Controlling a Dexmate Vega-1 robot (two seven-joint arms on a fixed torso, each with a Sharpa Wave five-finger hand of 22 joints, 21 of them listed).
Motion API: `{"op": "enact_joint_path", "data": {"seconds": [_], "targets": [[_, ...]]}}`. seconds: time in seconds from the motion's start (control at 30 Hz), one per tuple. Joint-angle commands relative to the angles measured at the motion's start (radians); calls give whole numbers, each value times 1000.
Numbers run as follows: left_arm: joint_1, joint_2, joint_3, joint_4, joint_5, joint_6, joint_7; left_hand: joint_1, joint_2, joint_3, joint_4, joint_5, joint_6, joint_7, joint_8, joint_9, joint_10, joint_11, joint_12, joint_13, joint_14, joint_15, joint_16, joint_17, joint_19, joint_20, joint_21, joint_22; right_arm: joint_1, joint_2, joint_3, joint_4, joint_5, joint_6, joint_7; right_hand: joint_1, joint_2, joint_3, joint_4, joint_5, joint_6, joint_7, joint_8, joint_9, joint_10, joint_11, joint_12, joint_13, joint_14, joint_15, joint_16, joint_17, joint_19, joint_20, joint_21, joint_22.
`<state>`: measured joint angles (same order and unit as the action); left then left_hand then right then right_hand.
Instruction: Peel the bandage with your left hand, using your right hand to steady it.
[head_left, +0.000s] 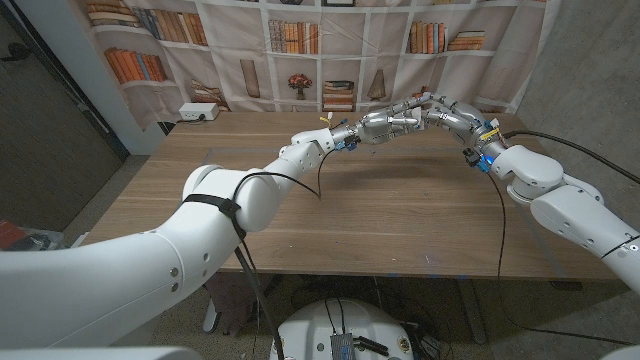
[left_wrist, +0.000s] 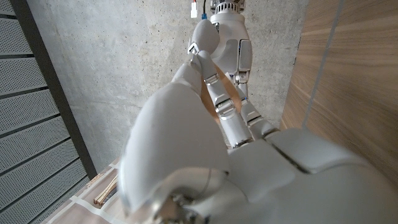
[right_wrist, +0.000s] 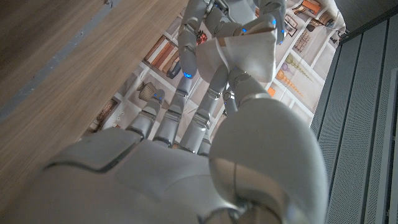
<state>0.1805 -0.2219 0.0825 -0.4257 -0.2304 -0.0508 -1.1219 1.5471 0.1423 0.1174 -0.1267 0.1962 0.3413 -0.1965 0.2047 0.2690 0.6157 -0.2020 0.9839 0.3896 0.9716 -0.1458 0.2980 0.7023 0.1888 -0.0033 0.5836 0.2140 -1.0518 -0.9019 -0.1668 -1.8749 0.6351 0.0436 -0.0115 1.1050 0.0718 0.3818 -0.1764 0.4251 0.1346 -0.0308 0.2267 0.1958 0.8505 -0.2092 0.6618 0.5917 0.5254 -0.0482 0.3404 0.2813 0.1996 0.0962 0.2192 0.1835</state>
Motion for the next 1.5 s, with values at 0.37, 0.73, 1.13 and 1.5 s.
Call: {"op": "enact_joint_path", "data": {"seconds": [0.37,0.73,1.13,1.5], "targets": [[-4,2,14,0,-6,-1,6,0,5,3,-2,-3,9,6,-2,3,-4,-2,7,0,12,-96,-3,4,-5,0,7,-2,3,-2,-1,-1,-18,-40,-37,24,-7,-5,-2,-2,18,-5,5,2,11,-3,9,12,9,-179,14,16,11,-7,6,5],[-4,8,11,0,-9,-1,-1,-1,5,3,-2,-3,7,4,-3,3,-5,-2,8,-1,13,-96,-5,5,-6,0,10,-2,16,7,-9,20,-9,-53,-39,29,-8,-8,-1,-2,18,-10,3,2,8,-4,9,16,6,-178,17,24,12,-7,6,6],[-3,17,1,0,-12,-6,-17,-1,5,3,-2,-3,7,6,-3,3,-6,-2,9,-2,13,-96,-7,5,-7,-1,11,-3,43,20,-30,50,-10,-67,-41,36,-7,-12,2,-2,17,-13,0,2,6,-4,10,22,3,-177,23,35,12,-10,6,7],[0,25,-10,0,-11,-11,-30,-1,6,4,-2,-3,8,6,-3,3,-6,-2,9,-2,14,-96,-8,6,-8,-1,13,-3,67,31,-46,74,-4,-82,-42,41,-6,-14,5,0,18,-12,-2,2,5,-4,10,26,0,-175,26,44,12,-9,6,7]]}}
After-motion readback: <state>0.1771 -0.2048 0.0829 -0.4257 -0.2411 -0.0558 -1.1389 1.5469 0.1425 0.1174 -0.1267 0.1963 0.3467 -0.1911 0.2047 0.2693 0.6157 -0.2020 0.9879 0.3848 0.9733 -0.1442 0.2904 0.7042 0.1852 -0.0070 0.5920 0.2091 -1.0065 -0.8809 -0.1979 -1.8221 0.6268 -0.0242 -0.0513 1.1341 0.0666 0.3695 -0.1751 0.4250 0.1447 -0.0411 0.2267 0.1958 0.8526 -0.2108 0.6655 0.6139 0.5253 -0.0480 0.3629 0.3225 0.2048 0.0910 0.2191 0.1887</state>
